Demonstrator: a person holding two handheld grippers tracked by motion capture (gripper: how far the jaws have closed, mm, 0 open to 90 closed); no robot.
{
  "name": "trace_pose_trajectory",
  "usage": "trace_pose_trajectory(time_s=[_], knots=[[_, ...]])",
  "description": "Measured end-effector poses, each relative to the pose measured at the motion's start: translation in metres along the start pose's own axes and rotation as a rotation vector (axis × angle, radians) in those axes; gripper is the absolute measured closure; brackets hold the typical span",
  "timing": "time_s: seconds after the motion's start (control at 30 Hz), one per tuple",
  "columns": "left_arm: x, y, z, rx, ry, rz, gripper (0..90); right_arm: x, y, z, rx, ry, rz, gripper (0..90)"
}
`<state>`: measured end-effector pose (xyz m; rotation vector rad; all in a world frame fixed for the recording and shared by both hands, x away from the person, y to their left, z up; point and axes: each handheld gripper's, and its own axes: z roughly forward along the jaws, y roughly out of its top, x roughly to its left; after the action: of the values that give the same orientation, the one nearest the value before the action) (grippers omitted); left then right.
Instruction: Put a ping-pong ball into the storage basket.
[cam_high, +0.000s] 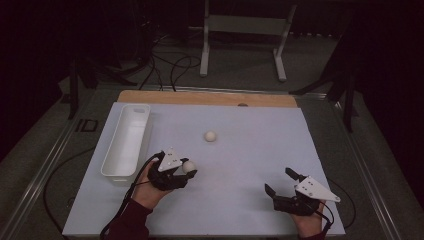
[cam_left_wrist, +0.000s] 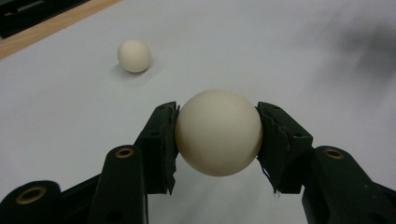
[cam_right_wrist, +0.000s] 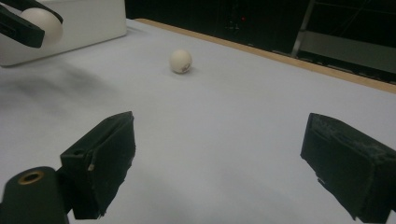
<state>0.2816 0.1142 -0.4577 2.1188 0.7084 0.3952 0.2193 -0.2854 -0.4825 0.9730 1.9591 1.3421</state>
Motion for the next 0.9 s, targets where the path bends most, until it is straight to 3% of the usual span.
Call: trace_pose_trajectory(time_s=[0.9], knots=[[0.004,0.005,-0.015,-0.02,0.029,-0.009,51.1,-0.001,0.0,0.0,0.002,-0.004,0.002,9.6]])
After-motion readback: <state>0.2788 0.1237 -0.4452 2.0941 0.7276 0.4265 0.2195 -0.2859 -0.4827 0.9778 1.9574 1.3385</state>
